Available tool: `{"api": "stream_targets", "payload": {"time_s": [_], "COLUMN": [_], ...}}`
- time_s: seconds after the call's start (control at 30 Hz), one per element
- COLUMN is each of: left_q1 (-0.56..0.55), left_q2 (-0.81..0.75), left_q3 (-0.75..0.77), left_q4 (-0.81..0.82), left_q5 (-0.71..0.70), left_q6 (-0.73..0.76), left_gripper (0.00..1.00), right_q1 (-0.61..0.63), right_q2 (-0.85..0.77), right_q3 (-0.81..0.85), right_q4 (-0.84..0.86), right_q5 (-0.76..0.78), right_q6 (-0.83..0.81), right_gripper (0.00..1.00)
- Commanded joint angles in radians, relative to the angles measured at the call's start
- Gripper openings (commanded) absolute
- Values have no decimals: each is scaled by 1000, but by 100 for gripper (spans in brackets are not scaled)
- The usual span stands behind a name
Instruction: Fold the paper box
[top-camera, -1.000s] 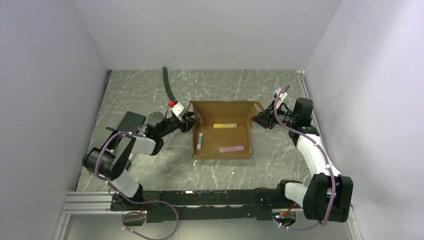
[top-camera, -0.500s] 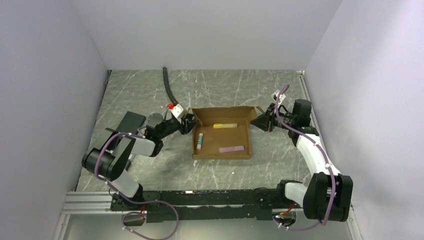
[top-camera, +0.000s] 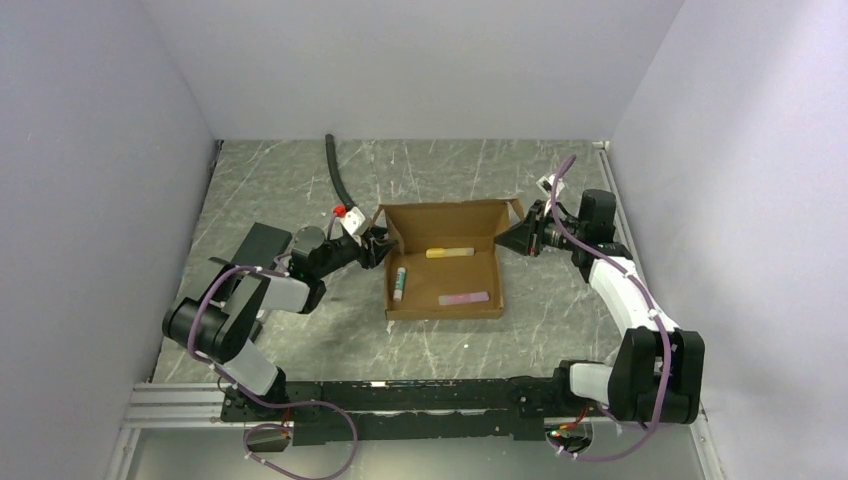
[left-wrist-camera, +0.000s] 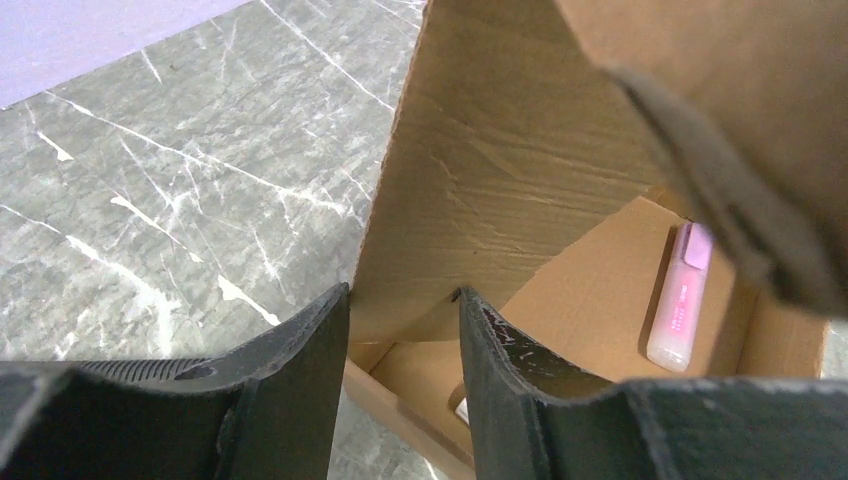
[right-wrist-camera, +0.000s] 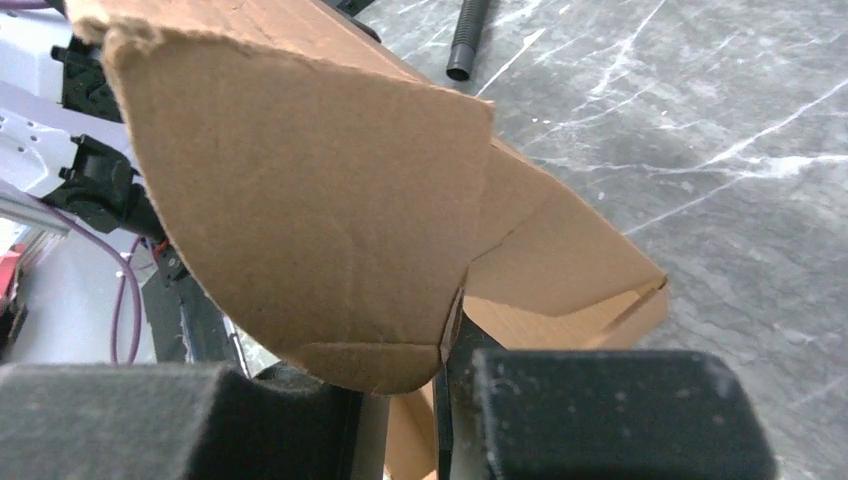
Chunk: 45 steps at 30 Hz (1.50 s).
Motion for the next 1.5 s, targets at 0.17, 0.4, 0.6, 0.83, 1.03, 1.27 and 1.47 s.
{"api": "stream_targets", "payload": {"time_s": [0.17, 0.4, 0.6, 0.83, 1.03, 1.27, 1.47], "left_q1": [5, 7, 7, 7, 7, 7, 7], "left_q2": [-46, -64, -71, -114, -115, -108, -108], "left_q3": [0, -17, -49, -81, -80, -78, -70], "left_q4": [-3, -17, 6, -18, -18, -19, -31], "left_q5": [80, 85, 73, 55, 53, 57, 66], "left_q6": [-47, -38, -43, -30, -28, -27, -27], "left_gripper": [49, 49, 49, 49, 49, 49, 49], "right_q1": [39, 38, 27, -23, -144, -214, -137], "right_q2": [49, 50, 58, 50, 28, -25, -94], "right_q3": [118, 150, 155, 225, 257, 184, -42], "right_q4": [-145, -556, -681, -938, -1082, -568, 170], "right_q5": [-25, 59, 78, 7, -46, -135, -52], "right_q6": [-72, -603, -733, -973, -1163, -797, -376], "right_gripper": [21, 22, 23, 31, 37, 56, 81]}}
